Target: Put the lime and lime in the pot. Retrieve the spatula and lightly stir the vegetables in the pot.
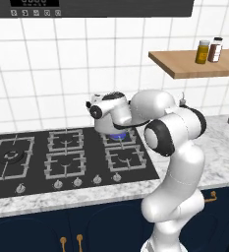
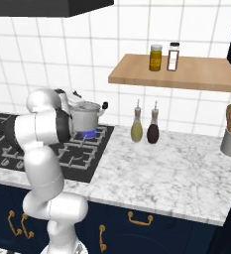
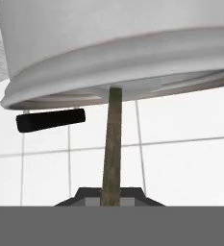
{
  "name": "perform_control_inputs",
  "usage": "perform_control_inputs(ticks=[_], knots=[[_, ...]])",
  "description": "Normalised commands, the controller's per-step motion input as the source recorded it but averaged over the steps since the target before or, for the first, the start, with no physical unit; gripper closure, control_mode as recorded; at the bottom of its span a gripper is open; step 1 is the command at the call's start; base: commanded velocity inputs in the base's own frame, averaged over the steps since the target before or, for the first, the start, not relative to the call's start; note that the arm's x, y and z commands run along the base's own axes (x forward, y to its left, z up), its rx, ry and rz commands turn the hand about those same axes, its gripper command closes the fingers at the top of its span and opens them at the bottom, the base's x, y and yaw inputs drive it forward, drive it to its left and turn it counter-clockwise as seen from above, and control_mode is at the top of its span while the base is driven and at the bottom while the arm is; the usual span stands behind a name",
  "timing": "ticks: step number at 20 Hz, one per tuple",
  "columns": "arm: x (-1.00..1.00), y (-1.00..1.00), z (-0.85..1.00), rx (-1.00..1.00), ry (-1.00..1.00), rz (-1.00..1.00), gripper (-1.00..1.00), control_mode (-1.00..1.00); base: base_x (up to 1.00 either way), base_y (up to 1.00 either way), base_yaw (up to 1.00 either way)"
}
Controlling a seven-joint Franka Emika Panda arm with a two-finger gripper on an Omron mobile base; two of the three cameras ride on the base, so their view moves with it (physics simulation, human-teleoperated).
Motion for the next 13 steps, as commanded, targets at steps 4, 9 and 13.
perform_control_inputs(ticks=[4, 9, 13], knots=[[-0.59, 0.00, -0.16, 0.00, 0.15, 0.18, 1.00, -1.00, 0.00, 0.00, 0.00], [-0.49, 0.06, 0.23, 0.00, 0.18, 0.13, 1.00, -1.00, 0.00, 0.00, 0.00], [-0.37, 0.21, 0.54, 0.00, 0.22, 0.09, 1.00, -1.00, 0.00, 0.00, 0.00]])
